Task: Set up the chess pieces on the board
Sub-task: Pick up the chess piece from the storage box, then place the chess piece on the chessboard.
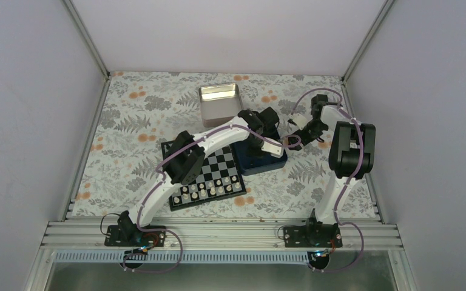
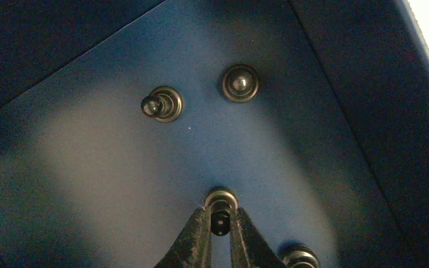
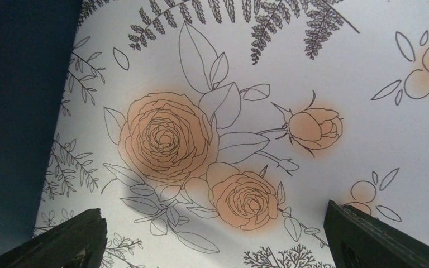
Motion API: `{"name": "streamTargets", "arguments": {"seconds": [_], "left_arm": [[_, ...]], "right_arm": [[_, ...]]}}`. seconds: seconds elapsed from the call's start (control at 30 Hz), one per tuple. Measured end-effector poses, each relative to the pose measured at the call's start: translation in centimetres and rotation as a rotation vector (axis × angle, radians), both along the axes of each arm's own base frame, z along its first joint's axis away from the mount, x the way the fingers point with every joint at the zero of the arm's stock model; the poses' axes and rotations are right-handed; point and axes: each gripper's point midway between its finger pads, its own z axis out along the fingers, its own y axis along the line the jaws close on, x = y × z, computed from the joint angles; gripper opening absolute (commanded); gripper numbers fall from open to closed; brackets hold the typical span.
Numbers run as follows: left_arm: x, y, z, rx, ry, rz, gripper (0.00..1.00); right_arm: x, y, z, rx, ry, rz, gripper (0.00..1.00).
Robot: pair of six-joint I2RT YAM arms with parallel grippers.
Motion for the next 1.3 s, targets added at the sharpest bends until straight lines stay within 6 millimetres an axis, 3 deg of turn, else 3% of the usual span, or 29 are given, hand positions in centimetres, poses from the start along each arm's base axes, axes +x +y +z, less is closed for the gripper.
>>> {"name": "streamTargets", "arguments": {"seconds": [0.4,0.57,0.73,0.83,0.93,1.03,1.17,1.3], "left_arm": [[0.3,0.1,0.1,0.009,-0.014,-0.001,0.04],[0.9,0.5,1.0,0.012,-0.039,0.012,0.04],[2.2,1.4,4.2,-0.009,-0.091,0.041,0.04],[3.4,2.6,7.4,-0.044,-0.135,0.074,0.04],[4.4,5.4,10.5,-0.067,-0.177,0.126,0.04],[5.2,9.3,11.7,-0.058,-0.190,0.193,0.04],[5.3,15.2,9.8,0.006,-0.166,0.291,0.04],[3.4,19.7,6.5,0.089,-0.097,0.354,0.04]], "right_arm": [[0.0,0.0,0.0,0.000,0.000,0.000,1.00],[0.0,0.0,0.0,0.000,0.000,0.000,1.00],[0.0,0.0,0.0,0.000,0.000,0.000,1.00],[0.0,0.0,0.0,0.000,0.000,0.000,1.00],[0.0,0.0,0.0,0.000,0.000,0.000,1.00],[0.0,0.0,0.0,0.000,0.001,0.000,1.00],[-0.1,0.0,0.1,-0.001,0.003,0.000,1.00],[-0.2,0.0,0.1,0.000,0.009,0.000,1.00]]}}
